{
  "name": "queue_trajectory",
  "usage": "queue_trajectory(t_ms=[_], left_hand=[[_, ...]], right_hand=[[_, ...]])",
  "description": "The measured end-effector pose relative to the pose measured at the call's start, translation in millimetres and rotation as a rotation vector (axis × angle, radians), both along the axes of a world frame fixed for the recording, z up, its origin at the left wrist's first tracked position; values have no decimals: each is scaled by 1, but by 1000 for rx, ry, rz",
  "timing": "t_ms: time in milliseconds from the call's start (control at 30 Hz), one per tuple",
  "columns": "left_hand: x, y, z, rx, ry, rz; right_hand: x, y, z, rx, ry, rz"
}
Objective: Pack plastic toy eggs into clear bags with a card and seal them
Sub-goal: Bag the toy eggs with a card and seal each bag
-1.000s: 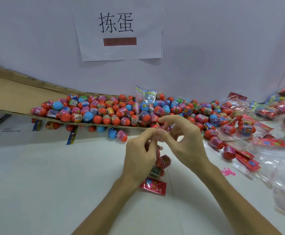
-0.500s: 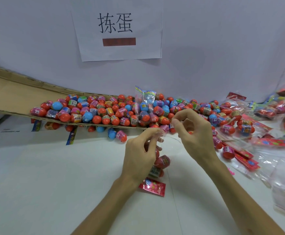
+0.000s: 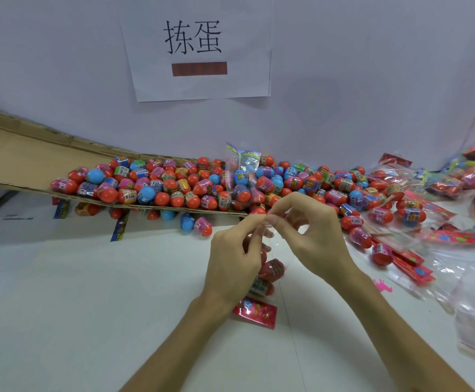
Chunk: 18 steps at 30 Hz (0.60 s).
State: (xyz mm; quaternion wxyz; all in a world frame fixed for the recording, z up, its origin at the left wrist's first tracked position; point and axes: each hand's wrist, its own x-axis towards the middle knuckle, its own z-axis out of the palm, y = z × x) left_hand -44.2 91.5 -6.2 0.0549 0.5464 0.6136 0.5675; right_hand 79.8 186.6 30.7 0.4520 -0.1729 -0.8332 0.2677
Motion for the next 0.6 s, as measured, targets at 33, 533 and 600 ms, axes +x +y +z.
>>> queue_trajectory(t_ms=[33,533,600], left_hand=[[0,0,0,2,0,0],[0,0,7,65,-207,2],[-3,0,9,71,-304,28]], right_hand=[[0,0,0,-23,2,-6],[19,29,9,-571,132,-98],[25,37,7,-668,143,-110]])
